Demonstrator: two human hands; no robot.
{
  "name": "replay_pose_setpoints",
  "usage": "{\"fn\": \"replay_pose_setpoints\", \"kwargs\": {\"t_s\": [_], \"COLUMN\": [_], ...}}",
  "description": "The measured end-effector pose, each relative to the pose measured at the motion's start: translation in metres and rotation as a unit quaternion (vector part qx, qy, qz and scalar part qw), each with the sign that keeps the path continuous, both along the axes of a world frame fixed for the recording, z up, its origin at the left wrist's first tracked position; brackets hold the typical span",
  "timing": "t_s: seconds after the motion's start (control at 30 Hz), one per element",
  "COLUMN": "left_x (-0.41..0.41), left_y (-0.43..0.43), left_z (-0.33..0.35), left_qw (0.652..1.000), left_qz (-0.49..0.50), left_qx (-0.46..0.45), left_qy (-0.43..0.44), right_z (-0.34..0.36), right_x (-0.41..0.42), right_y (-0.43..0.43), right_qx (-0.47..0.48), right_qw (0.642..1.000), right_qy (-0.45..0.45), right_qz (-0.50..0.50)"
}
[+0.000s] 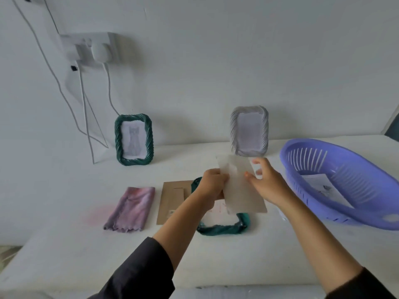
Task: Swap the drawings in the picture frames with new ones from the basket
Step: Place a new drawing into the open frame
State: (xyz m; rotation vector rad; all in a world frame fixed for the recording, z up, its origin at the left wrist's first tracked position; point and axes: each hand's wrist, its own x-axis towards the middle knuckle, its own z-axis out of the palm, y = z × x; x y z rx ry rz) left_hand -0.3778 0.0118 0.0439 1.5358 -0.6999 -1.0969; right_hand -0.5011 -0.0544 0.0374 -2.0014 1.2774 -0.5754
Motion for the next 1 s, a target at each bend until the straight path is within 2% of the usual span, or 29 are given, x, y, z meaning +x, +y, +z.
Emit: {"fn": "replay_pose_setpoints", "kwargs": {"t_s": [0.1, 0.17, 0.23, 0.37, 0.53, 0.73, 0.9, 1.0], "left_x": [0.011, 0.017, 0.025, 0.037, 0.043, 0.048, 0.055, 0.06], "left_y": [0.007, 0.009, 0.009, 0.017, 0.021, 0.022, 0.018, 0.014], "left_z": [-0.012, -0.02, -0.03, -0.045, -0.052, -0.059, -0.067, -0.069], "left_qw": [0.999, 0.998, 0.995, 0.977, 0.926, 0.921, 0.91, 0.903], "left_qz": [-0.022, -0.012, 0.01, 0.055, 0.067, 0.029, 0.003, -0.011], "left_qx": [0.038, 0.061, 0.077, 0.086, 0.112, 0.175, 0.194, 0.199], "left_qy": [-0.019, -0.031, -0.071, -0.188, -0.354, -0.345, -0.366, -0.381], "right_z": [-0.023, -0.038, -0.049, -0.059, -0.068, -0.072, -0.073, -0.075], "right_x": [0.008, 0.012, 0.017, 0.031, 0.042, 0.041, 0.027, 0.019], "right_y": [-0.007, -0.009, -0.008, -0.006, 0.0, 0.001, -0.013, -0.024], "right_qx": [0.167, 0.214, 0.228, 0.141, 0.003, -0.037, -0.047, -0.009], "right_qw": [0.98, 0.963, 0.957, 0.983, 1.0, 0.992, 0.995, 0.995], "right_qy": [-0.106, -0.159, -0.171, -0.112, 0.007, 0.109, 0.073, 0.063], "right_qz": [-0.03, -0.05, -0.057, -0.045, 0.002, 0.059, 0.058, 0.072]}}
